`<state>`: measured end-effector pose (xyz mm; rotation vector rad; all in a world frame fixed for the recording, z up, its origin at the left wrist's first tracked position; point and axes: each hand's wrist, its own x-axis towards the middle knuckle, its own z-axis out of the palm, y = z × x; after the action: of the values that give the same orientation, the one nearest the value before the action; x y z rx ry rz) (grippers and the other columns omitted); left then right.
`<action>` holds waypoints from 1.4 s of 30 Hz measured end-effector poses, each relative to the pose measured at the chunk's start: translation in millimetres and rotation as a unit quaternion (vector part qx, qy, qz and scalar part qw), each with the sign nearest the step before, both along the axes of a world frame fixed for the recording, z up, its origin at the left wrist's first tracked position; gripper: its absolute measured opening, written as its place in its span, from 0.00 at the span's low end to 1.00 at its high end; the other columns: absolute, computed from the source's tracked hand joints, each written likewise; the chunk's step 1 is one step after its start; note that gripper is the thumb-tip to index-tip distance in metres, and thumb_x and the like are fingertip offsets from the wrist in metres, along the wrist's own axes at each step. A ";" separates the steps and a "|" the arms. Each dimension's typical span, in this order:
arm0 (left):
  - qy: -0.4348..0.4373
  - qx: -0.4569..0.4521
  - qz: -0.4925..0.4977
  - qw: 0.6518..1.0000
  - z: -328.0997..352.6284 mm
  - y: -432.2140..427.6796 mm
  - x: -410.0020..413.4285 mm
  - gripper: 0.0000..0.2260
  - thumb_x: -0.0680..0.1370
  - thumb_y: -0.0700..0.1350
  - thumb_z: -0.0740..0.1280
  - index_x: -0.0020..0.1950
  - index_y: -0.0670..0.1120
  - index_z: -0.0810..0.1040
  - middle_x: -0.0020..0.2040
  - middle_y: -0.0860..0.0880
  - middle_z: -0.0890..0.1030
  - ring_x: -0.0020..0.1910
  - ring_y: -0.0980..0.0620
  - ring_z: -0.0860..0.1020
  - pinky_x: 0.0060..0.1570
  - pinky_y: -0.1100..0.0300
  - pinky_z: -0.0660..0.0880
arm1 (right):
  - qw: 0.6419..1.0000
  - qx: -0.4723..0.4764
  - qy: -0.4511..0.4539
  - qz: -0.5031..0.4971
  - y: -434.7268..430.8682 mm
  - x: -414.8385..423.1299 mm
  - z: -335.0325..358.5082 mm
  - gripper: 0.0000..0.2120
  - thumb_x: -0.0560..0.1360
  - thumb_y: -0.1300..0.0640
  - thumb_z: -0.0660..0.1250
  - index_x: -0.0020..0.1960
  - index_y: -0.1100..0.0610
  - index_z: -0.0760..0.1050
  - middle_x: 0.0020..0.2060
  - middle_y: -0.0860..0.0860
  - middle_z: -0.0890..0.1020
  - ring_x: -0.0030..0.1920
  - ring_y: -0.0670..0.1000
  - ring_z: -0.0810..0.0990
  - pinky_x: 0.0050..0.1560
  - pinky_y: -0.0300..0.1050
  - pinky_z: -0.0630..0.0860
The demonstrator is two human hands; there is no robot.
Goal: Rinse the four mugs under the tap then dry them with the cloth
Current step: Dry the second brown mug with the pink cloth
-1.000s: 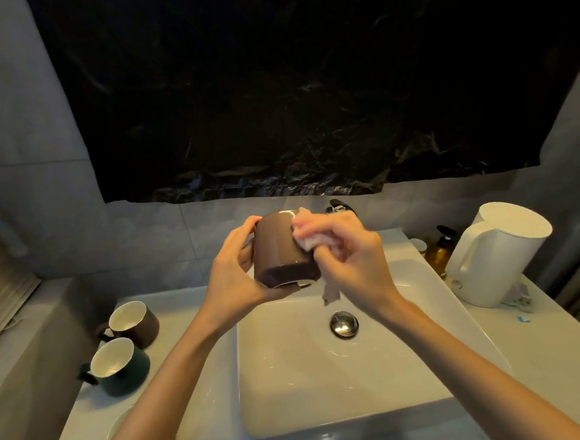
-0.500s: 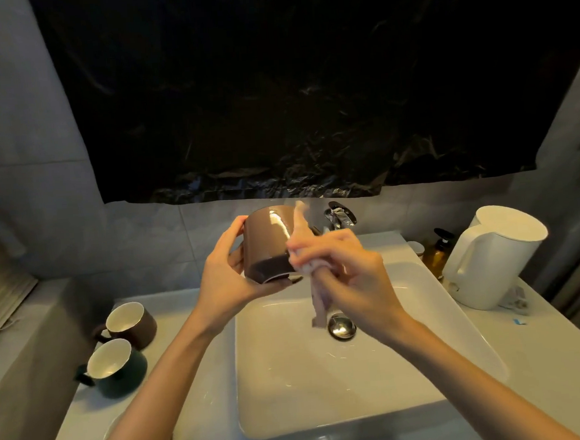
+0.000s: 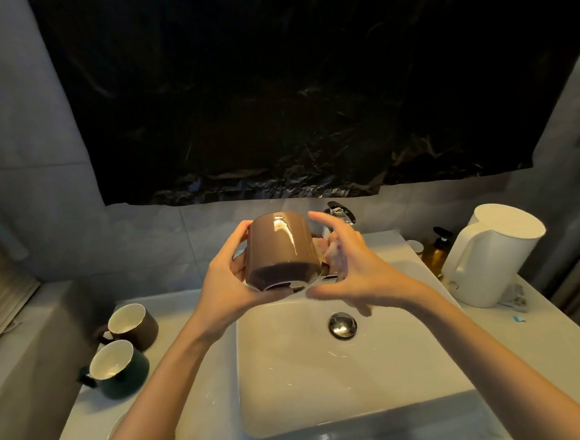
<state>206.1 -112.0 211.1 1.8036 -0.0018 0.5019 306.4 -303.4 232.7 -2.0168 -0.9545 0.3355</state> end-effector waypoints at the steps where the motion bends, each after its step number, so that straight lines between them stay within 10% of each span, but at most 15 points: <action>1: 0.000 0.003 -0.007 1.000 0.5 -0.5 -0.5 0.40 0.57 0.41 0.79 0.62 0.64 0.65 0.53 0.75 0.75 0.54 0.71 0.75 0.44 0.71 0.76 | 0.998 -0.017 -0.055 -0.005 3.5 -0.4 -2.5 0.49 0.63 0.47 0.80 0.74 0.39 0.53 0.56 0.48 0.68 0.57 0.44 0.67 0.50 0.28 0.66; 14: -0.067 0.350 0.050 0.933 9.6 -6.3 5.4 0.44 0.61 0.54 0.80 0.71 0.54 0.61 0.66 0.56 0.66 0.62 0.59 0.68 0.55 0.62 0.75 | 0.956 -0.075 -0.283 -0.023 10.9 -2.1 -1.7 0.44 0.60 0.41 0.80 0.69 0.47 0.61 0.54 0.46 0.65 0.55 0.46 0.62 0.53 0.42 0.73; 21: -0.078 0.290 0.060 0.952 -3.0 -4.8 4.9 0.42 0.59 0.54 0.81 0.68 0.51 0.66 0.62 0.55 0.71 0.59 0.57 0.71 0.54 0.66 0.73 | 0.989 0.138 0.050 -0.013 0.5 3.0 24.0 0.23 0.77 0.65 0.61 0.67 0.50 0.60 0.49 0.41 0.73 0.50 0.38 0.75 0.49 0.29 0.74; 34: -0.076 0.260 0.090 0.958 -11.7 1.5 10.4 0.41 0.59 0.59 0.78 0.68 0.53 0.66 0.62 0.55 0.71 0.60 0.58 0.71 0.55 0.57 0.76 | 0.919 0.179 -0.351 -0.003 20.5 -19.1 -20.7 0.13 0.75 0.67 0.67 0.58 0.59 0.80 0.59 0.51 0.80 0.60 0.53 0.76 0.62 0.43 0.70; 42: -0.083 0.253 0.091 0.960 -10.1 -1.1 14.5 0.42 0.59 0.56 0.81 0.69 0.51 0.66 0.62 0.56 0.70 0.61 0.57 0.70 0.55 0.60 0.76 | 0.934 0.184 -0.288 -0.100 22.9 -3.8 -18.2 0.15 0.77 0.65 0.63 0.60 0.54 0.79 0.58 0.49 0.79 0.60 0.47 0.74 0.61 0.45 0.72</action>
<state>220.6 -113.2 201.0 2.2680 -0.0868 0.8413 302.6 -280.5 214.6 -1.8596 -1.0492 -0.5436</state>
